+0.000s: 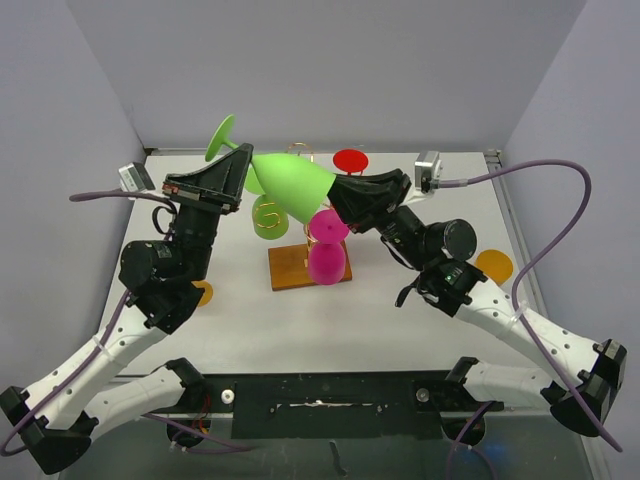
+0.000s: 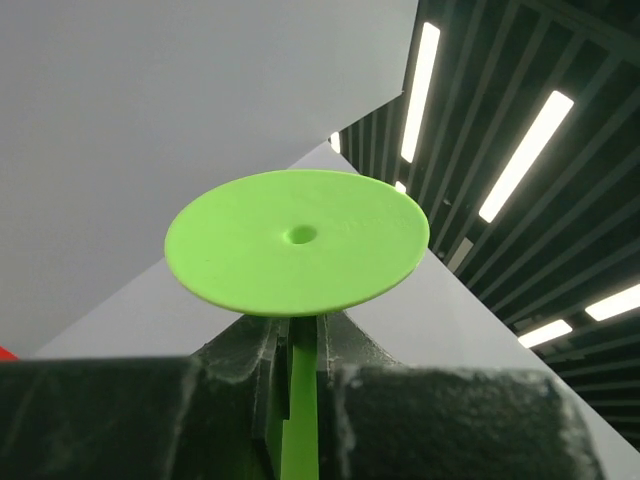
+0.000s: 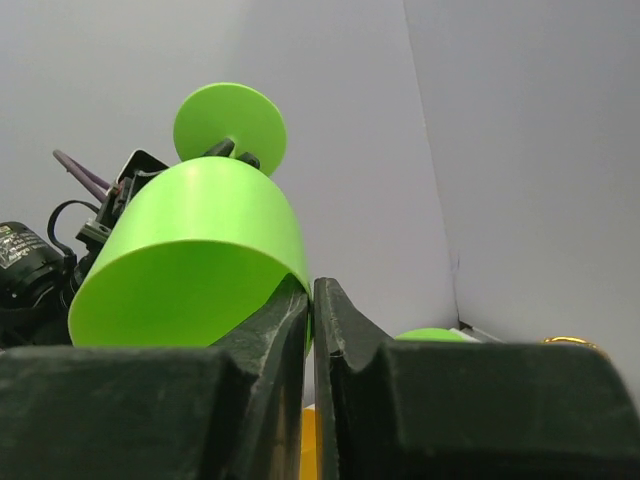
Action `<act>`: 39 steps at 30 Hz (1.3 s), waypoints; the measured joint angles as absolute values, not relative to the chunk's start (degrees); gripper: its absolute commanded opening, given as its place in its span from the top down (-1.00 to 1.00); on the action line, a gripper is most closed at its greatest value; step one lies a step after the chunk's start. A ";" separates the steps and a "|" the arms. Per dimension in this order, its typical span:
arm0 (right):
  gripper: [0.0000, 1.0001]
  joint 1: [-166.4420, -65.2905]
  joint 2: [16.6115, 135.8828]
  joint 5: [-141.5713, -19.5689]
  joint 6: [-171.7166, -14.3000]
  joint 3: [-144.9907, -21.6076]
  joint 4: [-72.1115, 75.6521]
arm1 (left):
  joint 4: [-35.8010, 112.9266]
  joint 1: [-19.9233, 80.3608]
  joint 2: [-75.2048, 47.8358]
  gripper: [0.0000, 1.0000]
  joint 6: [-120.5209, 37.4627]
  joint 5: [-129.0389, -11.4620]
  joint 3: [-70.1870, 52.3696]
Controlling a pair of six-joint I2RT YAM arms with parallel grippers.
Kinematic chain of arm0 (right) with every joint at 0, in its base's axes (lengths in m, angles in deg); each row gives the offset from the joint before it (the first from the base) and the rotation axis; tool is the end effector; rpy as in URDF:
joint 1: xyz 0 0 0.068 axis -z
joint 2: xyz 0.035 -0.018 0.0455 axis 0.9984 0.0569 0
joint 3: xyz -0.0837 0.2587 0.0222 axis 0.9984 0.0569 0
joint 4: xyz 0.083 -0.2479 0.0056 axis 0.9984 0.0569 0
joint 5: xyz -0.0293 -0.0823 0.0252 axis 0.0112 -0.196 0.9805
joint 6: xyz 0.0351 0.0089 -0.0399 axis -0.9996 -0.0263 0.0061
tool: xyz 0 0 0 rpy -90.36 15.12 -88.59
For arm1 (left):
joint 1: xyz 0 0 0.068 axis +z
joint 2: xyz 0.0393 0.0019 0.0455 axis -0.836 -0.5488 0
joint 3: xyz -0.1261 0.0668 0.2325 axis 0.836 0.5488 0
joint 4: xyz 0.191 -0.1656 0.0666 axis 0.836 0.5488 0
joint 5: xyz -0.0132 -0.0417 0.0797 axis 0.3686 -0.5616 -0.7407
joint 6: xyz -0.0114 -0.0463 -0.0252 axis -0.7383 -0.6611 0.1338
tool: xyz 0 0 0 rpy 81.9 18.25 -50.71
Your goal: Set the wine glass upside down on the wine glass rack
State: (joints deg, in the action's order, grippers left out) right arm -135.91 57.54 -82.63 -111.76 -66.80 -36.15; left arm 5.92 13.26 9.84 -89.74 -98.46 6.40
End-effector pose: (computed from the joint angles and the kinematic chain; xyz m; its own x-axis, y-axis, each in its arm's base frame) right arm 0.1518 0.1809 0.4548 -0.0171 0.6370 -0.7706 -0.8850 0.3491 0.3082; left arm 0.1380 -0.1140 0.4710 -0.1608 -0.9668 -0.1985 0.6304 0.0542 -0.7744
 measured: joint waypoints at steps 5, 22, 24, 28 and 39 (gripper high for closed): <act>0.48 -135.91 57.84 -82.34 -112.35 -66.78 -34.31 | 4.77 13.21 10.48 1.00 -89.26 -98.00 7.12; -0.08 -135.95 51.35 -84.64 -110.44 -65.95 -21.30 | 15.74 13.37 17.54 1.00 -67.62 -93.65 6.84; -0.13 -135.95 51.04 -84.83 -110.23 -66.41 -18.97 | 18.49 13.37 18.81 1.00 -64.30 -93.58 6.75; -0.20 -135.95 51.98 -85.27 -110.36 -70.06 -13.06 | 24.74 13.39 20.49 1.00 -57.11 -92.58 5.85; -0.34 -135.97 59.87 -80.09 -116.80 -84.37 -5.46 | 41.88 13.39 25.49 1.00 -42.29 -86.22 3.93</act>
State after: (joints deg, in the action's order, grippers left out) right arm -135.97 59.87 -80.09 -116.80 -84.37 -5.46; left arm 41.88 13.39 25.49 -42.29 -86.22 3.93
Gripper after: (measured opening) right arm 0.657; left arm 0.041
